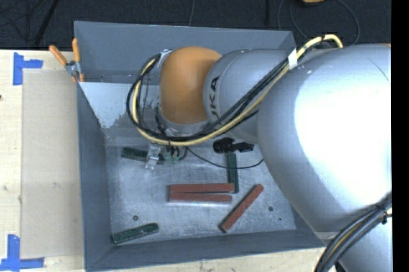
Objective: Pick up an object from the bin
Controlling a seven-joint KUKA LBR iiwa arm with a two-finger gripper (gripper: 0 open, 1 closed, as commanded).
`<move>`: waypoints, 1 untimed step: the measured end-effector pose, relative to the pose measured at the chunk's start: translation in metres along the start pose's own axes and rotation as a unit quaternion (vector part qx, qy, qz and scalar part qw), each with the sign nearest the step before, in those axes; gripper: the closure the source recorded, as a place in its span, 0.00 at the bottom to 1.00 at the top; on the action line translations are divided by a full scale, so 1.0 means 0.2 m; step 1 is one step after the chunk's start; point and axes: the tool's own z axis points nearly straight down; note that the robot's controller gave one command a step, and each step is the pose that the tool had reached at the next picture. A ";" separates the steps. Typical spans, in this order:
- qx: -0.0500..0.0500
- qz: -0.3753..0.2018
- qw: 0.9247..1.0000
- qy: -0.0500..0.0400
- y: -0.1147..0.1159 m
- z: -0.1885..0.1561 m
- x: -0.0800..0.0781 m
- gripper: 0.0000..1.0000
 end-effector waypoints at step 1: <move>0.003 0.018 1.000 0.004 0.08 -0.65 0.03 1.00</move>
Offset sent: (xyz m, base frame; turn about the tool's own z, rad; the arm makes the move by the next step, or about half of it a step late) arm 0.0000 0.0000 0.0000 0.0000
